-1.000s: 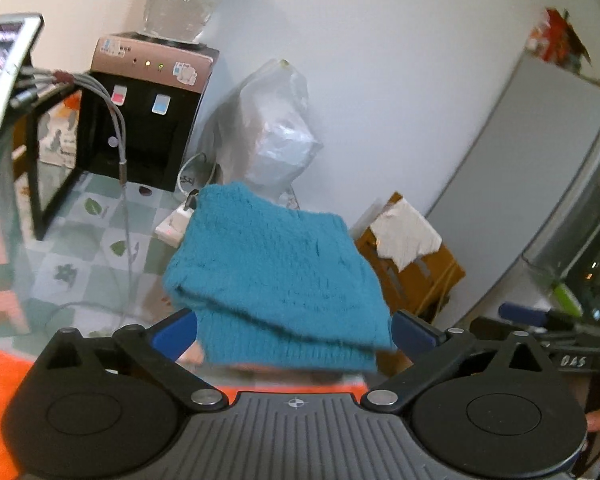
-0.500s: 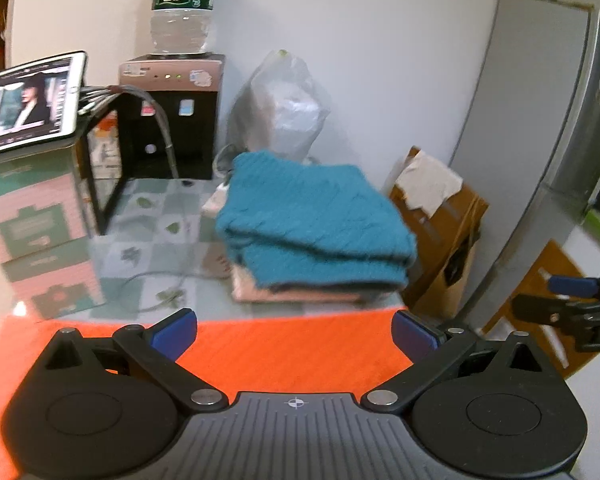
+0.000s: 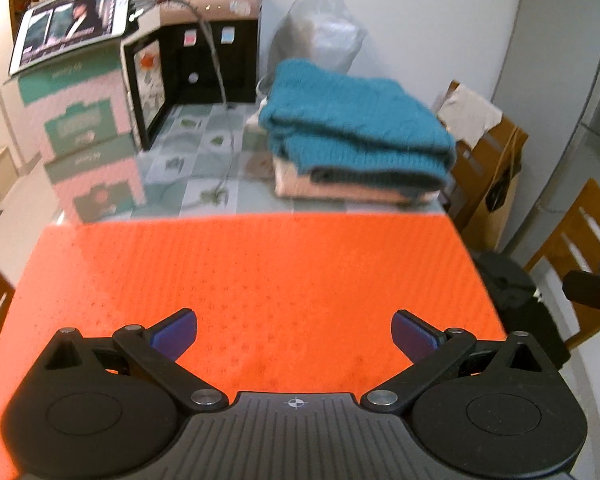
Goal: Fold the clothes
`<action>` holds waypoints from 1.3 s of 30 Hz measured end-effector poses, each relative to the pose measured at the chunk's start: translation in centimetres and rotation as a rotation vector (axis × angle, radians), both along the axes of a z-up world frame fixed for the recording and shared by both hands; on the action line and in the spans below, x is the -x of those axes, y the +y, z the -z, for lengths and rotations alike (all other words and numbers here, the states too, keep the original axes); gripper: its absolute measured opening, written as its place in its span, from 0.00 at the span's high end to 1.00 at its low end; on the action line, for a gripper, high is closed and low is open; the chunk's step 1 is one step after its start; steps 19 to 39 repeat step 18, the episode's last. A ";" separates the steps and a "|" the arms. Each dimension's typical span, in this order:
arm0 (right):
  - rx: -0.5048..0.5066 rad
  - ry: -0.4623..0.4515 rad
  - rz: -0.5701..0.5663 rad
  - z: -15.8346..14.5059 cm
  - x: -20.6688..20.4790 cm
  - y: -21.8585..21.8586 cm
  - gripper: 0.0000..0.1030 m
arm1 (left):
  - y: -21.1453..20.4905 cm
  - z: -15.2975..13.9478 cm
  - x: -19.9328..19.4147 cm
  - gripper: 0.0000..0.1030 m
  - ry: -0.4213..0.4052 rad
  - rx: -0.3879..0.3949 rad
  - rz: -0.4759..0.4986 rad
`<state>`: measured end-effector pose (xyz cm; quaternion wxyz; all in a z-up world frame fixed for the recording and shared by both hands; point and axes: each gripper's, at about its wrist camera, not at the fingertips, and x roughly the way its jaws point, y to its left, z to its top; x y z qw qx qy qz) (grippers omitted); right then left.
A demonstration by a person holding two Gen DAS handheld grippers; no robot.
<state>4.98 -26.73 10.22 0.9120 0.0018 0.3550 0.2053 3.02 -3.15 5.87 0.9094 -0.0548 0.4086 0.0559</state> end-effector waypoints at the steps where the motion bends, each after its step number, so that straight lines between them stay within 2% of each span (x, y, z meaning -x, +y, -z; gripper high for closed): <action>1: 0.003 0.005 0.002 0.5 0.4 0.0 0.00 | -0.1 0.4 0.3 0.00 0.008 -0.004 -0.002; 15: 0.024 0.019 0.011 5.0 4.4 1.1 0.00 | -2.2 3.9 3.1 0.00 0.072 -0.057 0.011; 39: 0.032 0.011 0.000 5.1 4.8 1.2 0.00 | -2.4 4.5 3.3 0.00 0.082 -0.059 0.009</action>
